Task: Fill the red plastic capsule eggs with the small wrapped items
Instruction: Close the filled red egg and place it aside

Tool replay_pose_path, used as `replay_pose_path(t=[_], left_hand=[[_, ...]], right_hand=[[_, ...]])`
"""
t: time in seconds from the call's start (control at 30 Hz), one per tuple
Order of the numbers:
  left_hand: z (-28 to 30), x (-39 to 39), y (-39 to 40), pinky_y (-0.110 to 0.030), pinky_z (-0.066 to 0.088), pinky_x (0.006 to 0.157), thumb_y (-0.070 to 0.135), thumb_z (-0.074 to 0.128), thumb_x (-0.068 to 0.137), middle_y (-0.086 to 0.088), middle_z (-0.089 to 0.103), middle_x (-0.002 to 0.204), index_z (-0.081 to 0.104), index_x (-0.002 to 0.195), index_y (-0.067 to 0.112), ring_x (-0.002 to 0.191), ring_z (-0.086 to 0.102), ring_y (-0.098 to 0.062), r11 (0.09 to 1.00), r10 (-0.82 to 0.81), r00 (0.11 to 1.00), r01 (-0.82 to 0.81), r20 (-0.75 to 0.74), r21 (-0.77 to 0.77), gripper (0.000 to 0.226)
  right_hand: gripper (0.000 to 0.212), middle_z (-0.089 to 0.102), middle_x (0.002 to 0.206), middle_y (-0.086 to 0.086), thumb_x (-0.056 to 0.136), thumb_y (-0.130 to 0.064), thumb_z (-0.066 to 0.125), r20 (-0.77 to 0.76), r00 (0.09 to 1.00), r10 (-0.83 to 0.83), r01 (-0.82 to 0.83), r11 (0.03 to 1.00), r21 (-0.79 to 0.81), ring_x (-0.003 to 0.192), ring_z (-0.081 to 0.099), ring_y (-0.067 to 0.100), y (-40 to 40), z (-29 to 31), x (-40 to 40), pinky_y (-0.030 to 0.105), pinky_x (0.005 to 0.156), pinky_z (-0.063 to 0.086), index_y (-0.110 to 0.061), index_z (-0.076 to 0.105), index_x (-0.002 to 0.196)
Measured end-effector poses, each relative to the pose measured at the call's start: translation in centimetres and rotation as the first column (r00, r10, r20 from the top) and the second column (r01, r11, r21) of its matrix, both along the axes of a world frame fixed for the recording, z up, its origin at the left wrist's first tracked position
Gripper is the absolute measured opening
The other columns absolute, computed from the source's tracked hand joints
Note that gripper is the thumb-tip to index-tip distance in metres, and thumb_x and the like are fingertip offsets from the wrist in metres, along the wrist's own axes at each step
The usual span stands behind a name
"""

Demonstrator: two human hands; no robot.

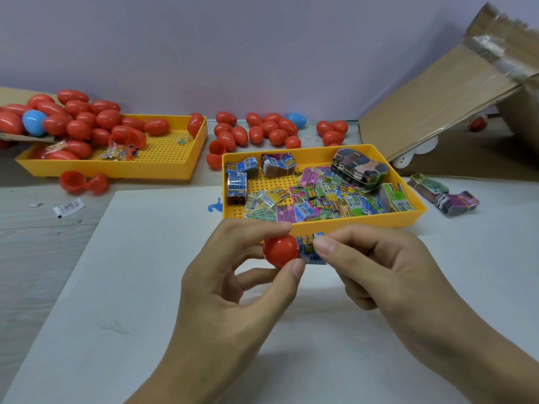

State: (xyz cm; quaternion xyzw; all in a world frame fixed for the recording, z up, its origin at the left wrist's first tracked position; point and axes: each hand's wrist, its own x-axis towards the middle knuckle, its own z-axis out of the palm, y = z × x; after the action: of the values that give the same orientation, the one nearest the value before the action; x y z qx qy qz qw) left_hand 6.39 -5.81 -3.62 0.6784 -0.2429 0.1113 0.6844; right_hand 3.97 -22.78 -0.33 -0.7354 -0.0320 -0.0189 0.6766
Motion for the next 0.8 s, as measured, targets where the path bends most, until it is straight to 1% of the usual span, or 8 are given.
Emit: replay_pose_path(t=[0.07, 0.2, 0.3, 0.37, 0.43, 0.5, 0.63, 0.8], left_hand=[[-0.08, 0.04, -0.01, -0.036, 0.062, 0.069, 0.021, 0.076, 0.079, -0.004, 0.062, 0.105, 0.072, 0.109, 0.030, 0.092, 0.067, -0.035, 1.000, 0.013, 1.000, -0.013, 0.011, 0.009, 0.031], [-0.11, 0.04, -0.03, -0.036, 0.063, 0.068, 0.024, 0.077, 0.077, -0.003, 0.063, 0.104, 0.072, 0.107, 0.031, 0.089, 0.068, -0.033, 0.999, 0.030, 1.000, -0.030, -0.002, 0.029, 0.031], [-0.07, -0.04, -0.02, -0.035, 0.063, 0.068, 0.027, 0.076, 0.078, -0.002, 0.064, 0.104, 0.072, 0.106, 0.032, 0.089, 0.069, -0.032, 0.999, 0.023, 0.999, -0.022, -0.025, 0.029, 0.029], [-0.05, -0.10, -0.04, -0.037, 0.063, 0.069, 0.028, 0.075, 0.079, -0.003, 0.063, 0.105, 0.072, 0.107, 0.032, 0.090, 0.068, -0.032, 1.000, 0.009, 0.999, -0.008, -0.035, 0.024, 0.029], [-0.06, -0.13, -0.07, -0.038, 0.063, 0.069, 0.026, 0.075, 0.079, -0.004, 0.063, 0.105, 0.072, 0.108, 0.031, 0.092, 0.068, -0.033, 1.000, 0.001, 0.999, -0.001, -0.035, 0.024, 0.029], [-0.07, -0.11, -0.08, -0.037, 0.063, 0.069, 0.026, 0.076, 0.079, -0.004, 0.063, 0.105, 0.072, 0.108, 0.031, 0.091, 0.068, -0.032, 1.000, 0.006, 1.000, -0.005, -0.028, 0.027, 0.030], [-0.09, -0.04, -0.13, -0.036, 0.063, 0.068, 0.026, 0.075, 0.080, -0.002, 0.064, 0.104, 0.072, 0.107, 0.031, 0.089, 0.068, -0.032, 0.999, 0.016, 1.000, -0.015, -0.012, 0.032, 0.028], [-0.18, -0.03, -0.06, -0.036, 0.062, 0.067, 0.023, 0.074, 0.080, -0.003, 0.063, 0.102, 0.073, 0.106, 0.029, 0.085, 0.068, -0.033, 0.999, 0.033, 0.999, -0.033, -0.004, 0.019, 0.027]], right_hand=[[0.022, 0.037, 0.047, -0.013, 0.081, -0.038, 0.065, -0.034, 0.999, -0.008, 0.009, 1.000, 0.010, 0.042, 0.030, 0.002, -0.01, 0.02, -0.01, 0.010, 0.043, 0.028, -0.025, 0.072, 0.065], [0.024, 0.028, 0.048, -0.008, 0.079, -0.037, 0.066, -0.157, 0.986, 0.053, -0.028, 0.988, 0.152, 0.040, 0.022, 0.007, 0.03, 0.19, -0.10, 0.015, 0.039, 0.024, -0.021, 0.069, 0.061], [0.028, 0.028, 0.048, -0.009, 0.080, -0.037, 0.072, -0.187, 0.981, 0.049, -0.020, 0.988, 0.154, 0.040, 0.022, 0.007, 0.06, 0.14, -0.02, 0.015, 0.039, 0.024, -0.019, 0.065, 0.060], [0.031, 0.028, 0.047, -0.008, 0.078, -0.041, 0.077, -0.185, 0.982, 0.029, -0.006, 0.993, 0.120, 0.041, 0.022, 0.009, 0.10, 0.04, 0.00, 0.016, 0.039, 0.023, -0.019, 0.066, 0.059], [0.028, 0.027, 0.049, -0.005, 0.074, -0.047, 0.070, -0.179, 0.984, 0.010, 0.005, 0.996, 0.086, 0.043, 0.020, 0.011, 0.23, 0.02, -0.02, 0.018, 0.040, 0.022, -0.022, 0.068, 0.060], [0.030, 0.027, 0.050, -0.005, 0.077, -0.048, 0.076, -0.153, 0.988, -0.002, 0.010, 0.999, 0.051, 0.044, 0.020, 0.011, 0.20, -0.11, -0.09, 0.018, 0.041, 0.022, -0.024, 0.068, 0.060], [0.027, 0.033, 0.048, -0.014, 0.079, -0.044, 0.065, -0.082, 0.996, -0.020, 0.020, 1.000, -0.005, 0.043, 0.028, 0.003, 0.23, -0.17, -0.14, 0.011, 0.043, 0.026, -0.024, 0.070, 0.062], [0.032, 0.034, 0.048, -0.014, 0.079, -0.048, 0.065, -0.066, 0.998, -0.014, 0.013, 1.000, -0.009, 0.042, 0.030, 0.003, 0.39, -0.20, -0.14, 0.009, 0.044, 0.027, -0.021, 0.070, 0.063]])
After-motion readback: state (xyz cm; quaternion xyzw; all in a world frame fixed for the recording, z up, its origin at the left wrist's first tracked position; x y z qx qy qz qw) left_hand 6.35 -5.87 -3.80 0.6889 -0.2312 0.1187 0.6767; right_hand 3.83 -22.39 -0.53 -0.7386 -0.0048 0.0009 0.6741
